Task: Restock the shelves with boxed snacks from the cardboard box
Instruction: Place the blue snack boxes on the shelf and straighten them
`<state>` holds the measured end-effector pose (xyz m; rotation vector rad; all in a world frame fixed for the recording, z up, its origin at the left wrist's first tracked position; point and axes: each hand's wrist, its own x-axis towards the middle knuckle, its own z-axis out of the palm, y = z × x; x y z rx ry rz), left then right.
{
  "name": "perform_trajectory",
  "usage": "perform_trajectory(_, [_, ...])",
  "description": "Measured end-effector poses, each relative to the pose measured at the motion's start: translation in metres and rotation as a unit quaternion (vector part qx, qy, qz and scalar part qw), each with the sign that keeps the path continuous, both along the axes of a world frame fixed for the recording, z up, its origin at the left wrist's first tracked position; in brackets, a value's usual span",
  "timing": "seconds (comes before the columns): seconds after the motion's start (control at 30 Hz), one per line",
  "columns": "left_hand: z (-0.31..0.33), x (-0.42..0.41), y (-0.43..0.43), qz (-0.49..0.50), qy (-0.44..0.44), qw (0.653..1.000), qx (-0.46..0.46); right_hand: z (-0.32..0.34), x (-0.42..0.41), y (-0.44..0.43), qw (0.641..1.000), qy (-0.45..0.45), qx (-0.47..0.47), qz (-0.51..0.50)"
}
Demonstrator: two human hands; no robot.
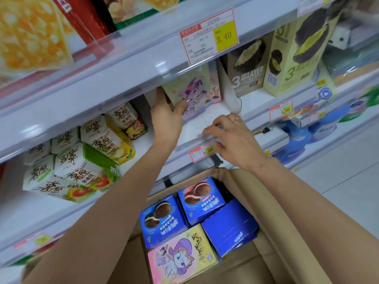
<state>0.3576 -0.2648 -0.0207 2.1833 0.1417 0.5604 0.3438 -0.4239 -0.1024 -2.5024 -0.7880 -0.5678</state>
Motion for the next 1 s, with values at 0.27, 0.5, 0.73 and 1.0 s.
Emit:
perform_trajectory(0.27, [-0.025,0.043,-0.014,0.042,0.141,0.979,0.139,-0.004,0.003,0.000,1.000,-0.004,0.004,-0.005])
perform_trajectory(0.5, [-0.030,0.056,-0.037,0.032,0.184,0.977,0.102,-0.005,0.003,0.001,1.000,-0.014,0.005,-0.004])
perform_trajectory(0.73, [-0.028,0.046,-0.029,-0.014,0.169,0.981,0.089,-0.001,0.003,-0.001,1.000,-0.014,-0.004,-0.005])
perform_trajectory(1.0, [-0.042,-0.093,0.012,-0.150,-0.074,0.977,0.129,0.003,-0.004,0.021,0.992,-0.049,-0.099,-0.065])
